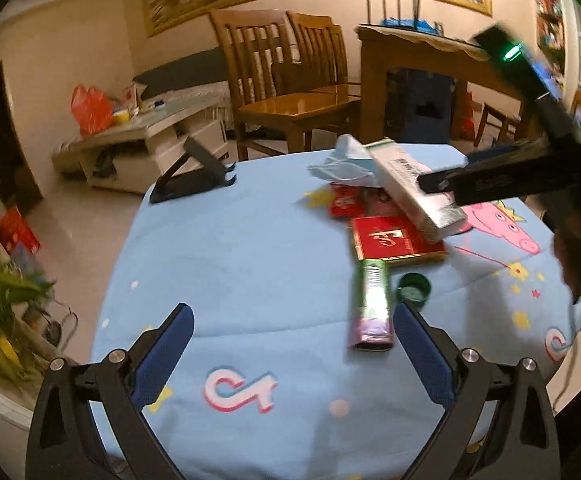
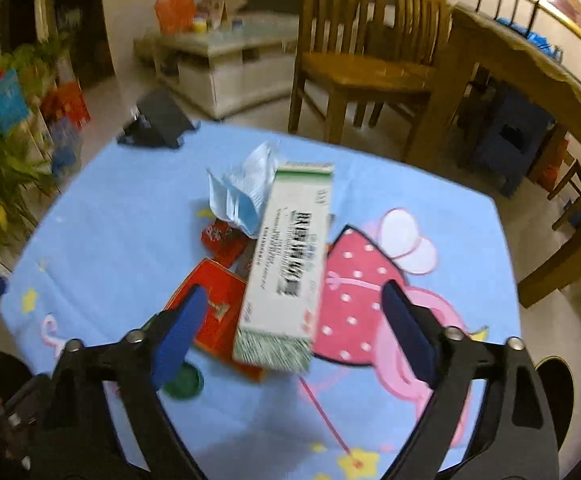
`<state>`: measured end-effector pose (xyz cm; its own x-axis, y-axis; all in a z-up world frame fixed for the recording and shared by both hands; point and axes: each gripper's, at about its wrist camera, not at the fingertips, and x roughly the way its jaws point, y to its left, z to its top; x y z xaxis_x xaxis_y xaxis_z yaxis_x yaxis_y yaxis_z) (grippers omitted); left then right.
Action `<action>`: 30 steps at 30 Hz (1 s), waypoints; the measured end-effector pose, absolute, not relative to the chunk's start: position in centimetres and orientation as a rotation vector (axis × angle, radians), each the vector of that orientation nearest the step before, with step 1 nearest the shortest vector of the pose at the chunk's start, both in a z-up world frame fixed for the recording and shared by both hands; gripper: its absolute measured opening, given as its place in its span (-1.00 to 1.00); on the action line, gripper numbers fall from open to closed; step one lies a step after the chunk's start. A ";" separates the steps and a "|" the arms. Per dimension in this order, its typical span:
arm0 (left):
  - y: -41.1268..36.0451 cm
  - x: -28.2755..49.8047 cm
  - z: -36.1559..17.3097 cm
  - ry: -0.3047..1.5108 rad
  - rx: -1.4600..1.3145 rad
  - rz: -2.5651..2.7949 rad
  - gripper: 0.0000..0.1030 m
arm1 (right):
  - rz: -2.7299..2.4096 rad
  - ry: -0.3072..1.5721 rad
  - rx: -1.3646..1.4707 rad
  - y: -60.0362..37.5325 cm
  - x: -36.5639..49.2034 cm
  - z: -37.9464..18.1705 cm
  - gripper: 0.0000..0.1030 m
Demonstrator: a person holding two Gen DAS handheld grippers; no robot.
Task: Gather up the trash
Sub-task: 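Grasp the white ointment box with the right gripper while the left gripper grasps the gum pack, then carry the ointment box and gum pack to the bin and release both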
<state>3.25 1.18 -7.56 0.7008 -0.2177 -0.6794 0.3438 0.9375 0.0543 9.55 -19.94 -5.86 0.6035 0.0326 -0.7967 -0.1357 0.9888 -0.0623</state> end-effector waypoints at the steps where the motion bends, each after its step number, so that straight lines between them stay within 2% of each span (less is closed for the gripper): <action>1: 1.8 3.4 -7.7 0.735 0.169 -0.319 0.87 | 0.092 0.941 -0.122 -19.7 10.2 -6.5 0.53; 4: 2.6 3.6 -8.0 0.748 0.141 -0.336 0.87 | 0.041 1.009 -0.110 -19.7 12.3 -8.1 0.31; 5: 2.6 3.5 -8.0 0.748 0.136 -0.344 0.87 | 0.052 1.029 -0.082 -19.9 12.7 -8.4 0.01; 6: 2.5 3.5 -8.1 0.748 0.132 -0.354 0.87 | 0.069 1.036 -0.060 -20.1 12.5 -8.6 -0.12; 14: 0.1 3.9 -8.7 0.792 0.118 -0.551 0.84 | 0.070 0.883 0.087 -26.2 6.3 -4.9 -0.12; 15: -0.5 4.1 -8.8 0.800 0.124 -0.572 0.77 | 0.064 0.871 0.119 -27.5 5.5 -4.7 -0.12; 17: -1.9 4.7 -9.3 0.832 0.132 -0.624 0.53 | 0.056 0.855 0.188 -30.0 3.9 -4.5 -0.12; 19: -3.4 5.9 -10.5 0.896 0.133 -0.644 0.15 | 0.045 0.848 0.233 -32.0 2.7 -4.7 -0.12; 21: -4.2 6.6 -11.6 0.943 0.148 -0.624 -0.04 | 0.032 0.839 0.283 -34.0 1.2 -5.2 -0.12; 25: -5.0 6.5 -12.9 0.973 0.188 -0.608 -0.07 | 0.020 0.818 0.345 -36.8 -1.5 -5.6 -0.12; 26: -5.2 6.3 -12.9 0.958 0.213 -0.597 -0.11 | 0.019 0.809 0.362 -37.4 -1.9 -5.8 -0.12; 28: -5.7 6.2 -13.0 0.937 0.267 -0.545 -0.43 | 0.019 0.796 0.383 -38.3 -2.6 -5.9 -0.12; 30: -5.5 6.6 -12.9 0.955 0.240 -0.551 -0.43 | 0.021 0.784 0.396 -38.7 -3.0 -6.0 -0.12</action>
<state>6.56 -5.48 -12.91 0.4538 -0.3384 -0.8243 0.5444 0.8377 -0.0442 -2.95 -38.66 -5.99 0.7119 0.1641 -0.6829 0.1269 0.9263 0.3549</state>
